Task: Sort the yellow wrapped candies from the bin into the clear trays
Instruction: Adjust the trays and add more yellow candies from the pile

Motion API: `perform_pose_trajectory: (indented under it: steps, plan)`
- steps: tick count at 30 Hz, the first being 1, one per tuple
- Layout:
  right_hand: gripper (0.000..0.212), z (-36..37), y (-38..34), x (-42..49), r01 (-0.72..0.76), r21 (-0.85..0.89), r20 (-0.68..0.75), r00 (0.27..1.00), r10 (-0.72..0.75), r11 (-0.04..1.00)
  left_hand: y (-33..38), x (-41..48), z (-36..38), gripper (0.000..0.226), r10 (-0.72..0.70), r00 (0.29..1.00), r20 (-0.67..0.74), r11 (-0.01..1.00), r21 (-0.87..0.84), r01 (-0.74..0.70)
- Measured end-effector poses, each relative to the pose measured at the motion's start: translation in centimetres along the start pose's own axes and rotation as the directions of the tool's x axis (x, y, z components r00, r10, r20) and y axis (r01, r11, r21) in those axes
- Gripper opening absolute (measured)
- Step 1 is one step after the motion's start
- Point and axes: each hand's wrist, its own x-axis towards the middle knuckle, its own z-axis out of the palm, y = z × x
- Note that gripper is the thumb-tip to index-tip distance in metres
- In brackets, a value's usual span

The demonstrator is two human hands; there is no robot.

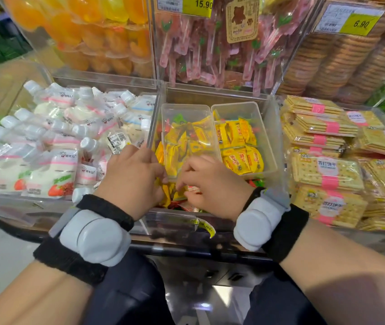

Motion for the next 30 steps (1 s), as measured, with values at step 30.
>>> perform_pose_trajectory:
  steps: [30]
  plan:
    - [0.032,3.8,-0.9,-0.3,-0.292,0.228,0.003,0.954,0.300,0.929,-0.2,0.3,-1.7,0.008,0.162,0.987,-0.022,0.967,-0.196,-0.163]
